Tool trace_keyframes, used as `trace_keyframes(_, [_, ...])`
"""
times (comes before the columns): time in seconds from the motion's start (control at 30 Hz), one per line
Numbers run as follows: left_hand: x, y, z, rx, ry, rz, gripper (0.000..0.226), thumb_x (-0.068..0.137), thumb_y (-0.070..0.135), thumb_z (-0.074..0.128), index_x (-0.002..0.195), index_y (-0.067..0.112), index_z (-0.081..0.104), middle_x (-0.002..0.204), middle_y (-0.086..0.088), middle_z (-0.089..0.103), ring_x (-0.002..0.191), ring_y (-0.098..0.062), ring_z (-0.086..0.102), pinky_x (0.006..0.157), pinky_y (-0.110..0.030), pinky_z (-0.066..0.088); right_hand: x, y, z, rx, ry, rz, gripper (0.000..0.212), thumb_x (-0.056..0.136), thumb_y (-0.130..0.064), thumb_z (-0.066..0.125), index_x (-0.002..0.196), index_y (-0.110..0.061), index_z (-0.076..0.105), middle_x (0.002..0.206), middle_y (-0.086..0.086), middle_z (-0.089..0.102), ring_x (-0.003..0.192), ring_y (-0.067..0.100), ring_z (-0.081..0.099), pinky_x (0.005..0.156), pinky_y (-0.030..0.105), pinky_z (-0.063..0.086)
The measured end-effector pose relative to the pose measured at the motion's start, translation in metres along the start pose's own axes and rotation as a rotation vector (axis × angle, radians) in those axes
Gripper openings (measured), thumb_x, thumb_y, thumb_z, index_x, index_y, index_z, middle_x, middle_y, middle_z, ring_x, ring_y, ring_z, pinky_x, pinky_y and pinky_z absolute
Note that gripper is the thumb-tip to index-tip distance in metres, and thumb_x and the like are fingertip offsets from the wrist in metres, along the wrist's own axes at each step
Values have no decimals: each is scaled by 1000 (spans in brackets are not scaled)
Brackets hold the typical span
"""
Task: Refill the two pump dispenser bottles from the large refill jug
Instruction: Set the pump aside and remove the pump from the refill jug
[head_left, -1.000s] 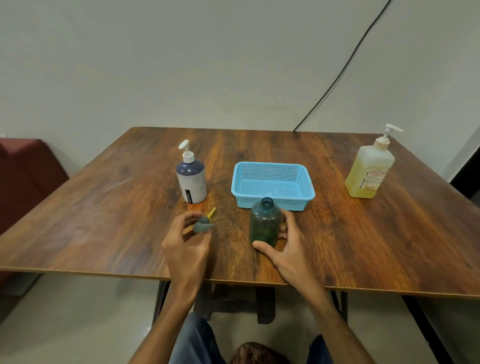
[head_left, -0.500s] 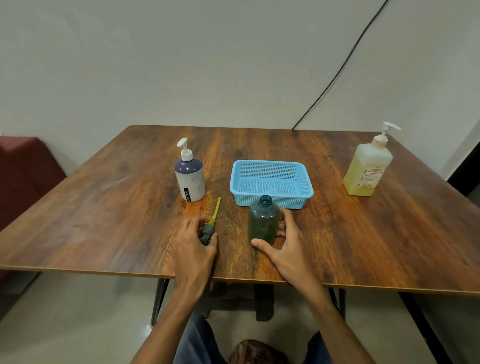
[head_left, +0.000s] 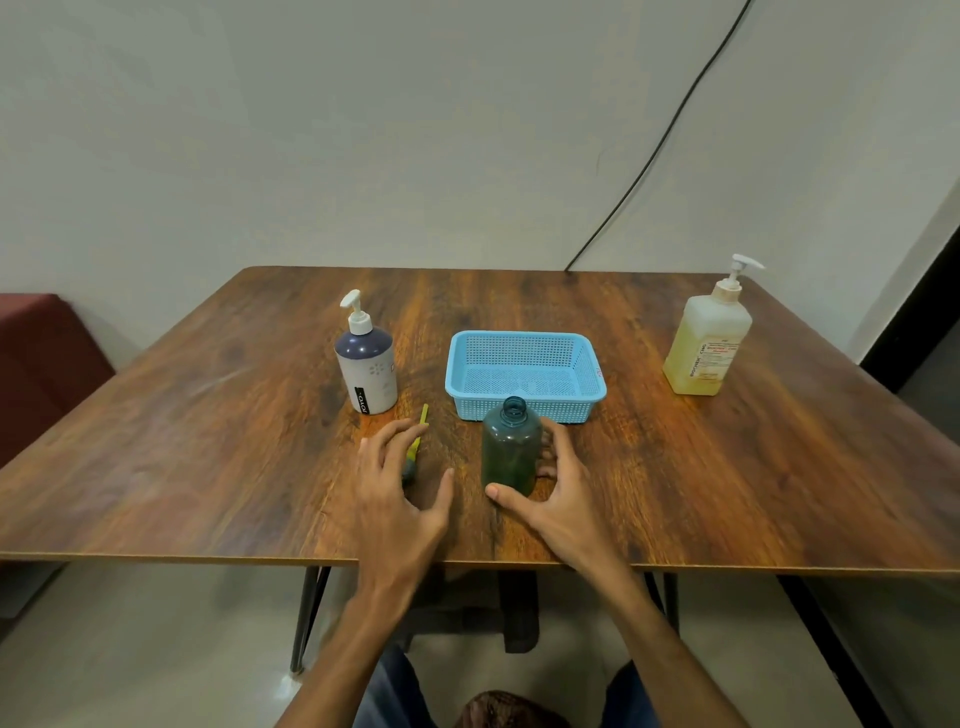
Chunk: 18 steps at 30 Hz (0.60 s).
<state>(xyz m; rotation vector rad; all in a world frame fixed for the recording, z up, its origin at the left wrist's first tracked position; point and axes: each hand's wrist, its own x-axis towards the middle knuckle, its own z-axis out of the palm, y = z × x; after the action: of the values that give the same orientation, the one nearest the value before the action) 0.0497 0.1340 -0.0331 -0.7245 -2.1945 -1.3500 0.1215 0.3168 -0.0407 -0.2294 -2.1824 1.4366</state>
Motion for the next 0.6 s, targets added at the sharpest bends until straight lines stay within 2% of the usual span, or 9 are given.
trace_keyframes(0.1, [-8, 15, 7, -147, 41, 81, 53, 84, 22, 76, 133, 12, 59, 142, -2, 54, 135, -17, 50, 110, -38, 48, -4, -5, -4, 46, 5, 1, 88, 68, -47, 89, 139, -49, 38, 136, -29, 51, 122, -3, 53, 93, 14, 48])
trace_keyframes(0.2, [-15, 28, 20, -270, -14, 66, 62, 84, 25, 77, 141, 18, 52, 145, 8, 50, 138, -16, 48, 114, -31, 43, -12, -3, -12, 90, 29, 4, 87, 69, -47, 89, 141, -41, 42, 135, -20, 55, 125, 5, 54, 99, 27, 48])
trace_keyframes(0.3, [-17, 32, 33, -319, -101, -60, 80, 82, 31, 84, 149, 26, 40, 149, 12, 44, 141, -13, 44, 115, -37, 43, -21, -1, -30, 96, 94, 19, 84, 69, -51, 86, 141, -41, 44, 133, -18, 57, 125, 7, 54, 100, 33, 47])
trace_keyframes(0.43, [-13, 31, 46, -344, -208, -218, 106, 72, 49, 89, 155, 37, 24, 158, 13, 36, 144, -7, 40, 116, -44, 43, -23, 3, -62, 70, 233, 36, 68, 76, -38, 82, 136, -38, 51, 127, -14, 61, 120, 9, 59, 95, 35, 52])
trace_keyframes(0.5, [-9, 33, 51, -346, -236, -284, 112, 68, 57, 87, 156, 41, 20, 161, 10, 35, 144, -10, 41, 115, -45, 43, -15, 6, -80, 41, 325, 52, 57, 82, -30, 80, 132, -35, 54, 122, -14, 63, 115, 8, 61, 93, 38, 55])
trace_keyframes(0.6, [-4, 34, 62, -318, -281, -305, 111, 70, 50, 89, 157, 38, 20, 161, 6, 37, 144, -15, 41, 116, -45, 42, 7, 10, -107, -46, 488, 76, 45, 88, -22, 76, 127, -32, 55, 117, -14, 63, 109, 3, 61, 94, 41, 55])
